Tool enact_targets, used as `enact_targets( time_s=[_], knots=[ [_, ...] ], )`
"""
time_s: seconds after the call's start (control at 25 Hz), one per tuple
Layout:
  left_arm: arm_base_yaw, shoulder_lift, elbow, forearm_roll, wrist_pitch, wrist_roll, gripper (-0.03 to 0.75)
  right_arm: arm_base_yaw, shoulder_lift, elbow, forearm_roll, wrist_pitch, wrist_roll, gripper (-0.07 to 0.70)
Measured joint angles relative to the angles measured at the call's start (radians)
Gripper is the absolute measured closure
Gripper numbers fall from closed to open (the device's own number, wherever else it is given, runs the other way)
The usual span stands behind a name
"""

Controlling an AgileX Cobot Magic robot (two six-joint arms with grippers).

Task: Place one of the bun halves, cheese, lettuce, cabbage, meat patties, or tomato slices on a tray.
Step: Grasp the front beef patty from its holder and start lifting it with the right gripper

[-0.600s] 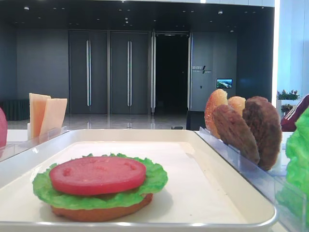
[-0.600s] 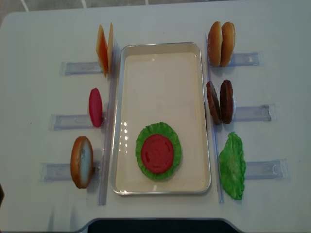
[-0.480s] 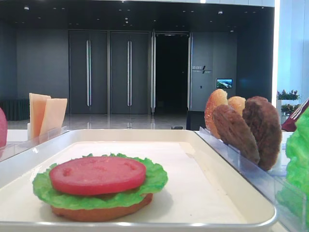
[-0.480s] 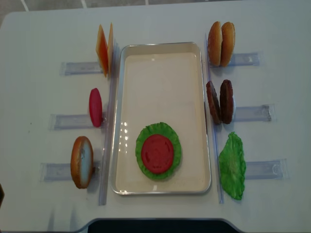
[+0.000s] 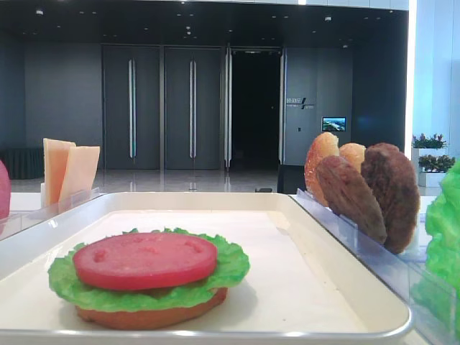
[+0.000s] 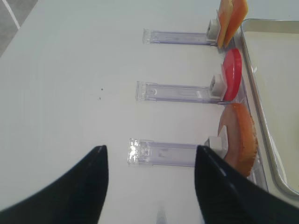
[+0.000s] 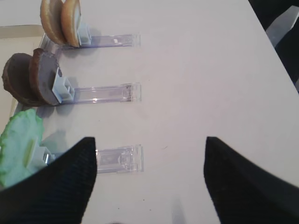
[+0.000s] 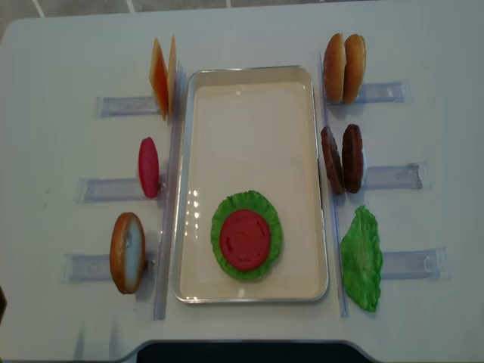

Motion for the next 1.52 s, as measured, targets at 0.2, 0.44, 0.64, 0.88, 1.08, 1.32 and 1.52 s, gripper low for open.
enact_targets(
  time_s=[0.2,0.44,0.64,0.88,1.08,1.32,1.52],
  knots=[
    [0.000,0.000,0.000,0.000,0.000,0.000,0.264,0.000,0.000,0.000,0.000,0.000,0.000,0.139],
    [0.000,0.000,0.000,0.000,0.000,0.000,0.264,0.000,0.029,0.000,-0.002,0.000,0.000,0.139],
    [0.000,0.000,0.000,0.000,0.000,0.000,0.264,0.000,0.252,-0.001,-0.002,0.000,-0.001,0.139],
    [0.000,0.000,0.000,0.000,0.000,0.000,0.264,0.000,0.580,-0.070,-0.002,0.007,-0.020,0.139],
    [0.000,0.000,0.000,0.000,0.000,0.000,0.264,0.000,0.884,-0.194,-0.002,0.004,-0.056,0.139],
    [0.000,0.000,0.000,0.000,0.000,0.000,0.264,0.000,1.143,-0.404,-0.004,0.003,-0.061,0.139],
    [0.000,0.000,0.000,0.000,0.000,0.000,0.264,0.000,1.332,-0.589,0.000,0.004,-0.052,0.139]
  ],
)
